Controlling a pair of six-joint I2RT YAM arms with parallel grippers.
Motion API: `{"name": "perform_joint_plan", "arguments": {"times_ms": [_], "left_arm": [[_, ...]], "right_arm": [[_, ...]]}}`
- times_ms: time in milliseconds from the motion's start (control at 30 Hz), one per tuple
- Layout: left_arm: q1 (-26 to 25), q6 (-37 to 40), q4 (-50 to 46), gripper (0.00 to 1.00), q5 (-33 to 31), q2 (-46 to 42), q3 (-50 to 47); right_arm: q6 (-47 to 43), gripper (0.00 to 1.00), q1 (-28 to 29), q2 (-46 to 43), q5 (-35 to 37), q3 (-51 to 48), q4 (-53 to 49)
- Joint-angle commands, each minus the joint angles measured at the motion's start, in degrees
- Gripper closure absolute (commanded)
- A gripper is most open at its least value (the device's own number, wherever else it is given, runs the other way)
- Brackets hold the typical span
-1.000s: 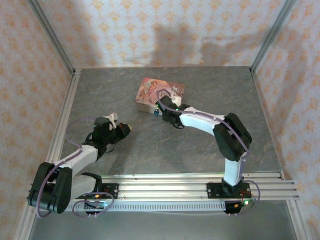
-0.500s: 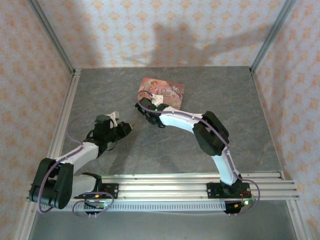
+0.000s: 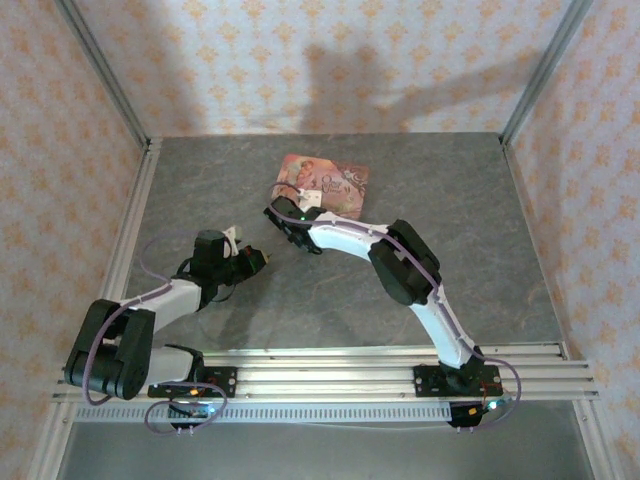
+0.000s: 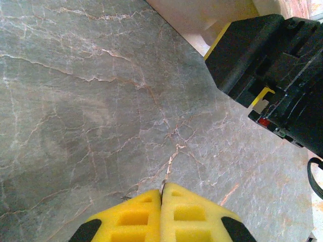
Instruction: Unlock the padlock with the key
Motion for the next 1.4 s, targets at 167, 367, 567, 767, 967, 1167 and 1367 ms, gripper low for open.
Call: {"name": "perform_joint_plan", "arguments": {"times_ms": [167,367,567,767,967,1167,1367], "left_arm": [[0.5,2.0,2.4,1.0,1.1,1.1,1.2],[0.5,2.4,2.7,1.0,1.0,2.5,1.5],[0.6,2.9,3.2,1.0,1.4,3.7,1.5],[0.5,3.5,3.5,1.0,2.4,4.1,1.7],[-0.3,2.8,8.4,1.0,6.2,3.0,0.8],[-6.0,8.6,9.9,1.0,5.8,-2.6,0.1],[-7.6,8.1,20.1,1.0,6.6,-2.6,-3.2]], "right_arm": [[-1.8,0.54,-1.6,2.2,2.6,1.3,2.3],[-3.3,0.8,-2.2,2.4,1.4,0.8,4.8],[-4.8,0.97,-3.0,1.4,-0.5,-0.8,6.4],[-6.6,1.0,-3.7,-4.4,-5.2,-8.9,12.7],[-6.9,1.0,-4.3,-11.2,-13.8,-16.8,16.3],[-3.7,1.0,-4.8,-17.2,-22.7,-22.5,17.6],[1.4,1.0,-6.2,-21.3,-32.6,-27.2,21.0]]}}
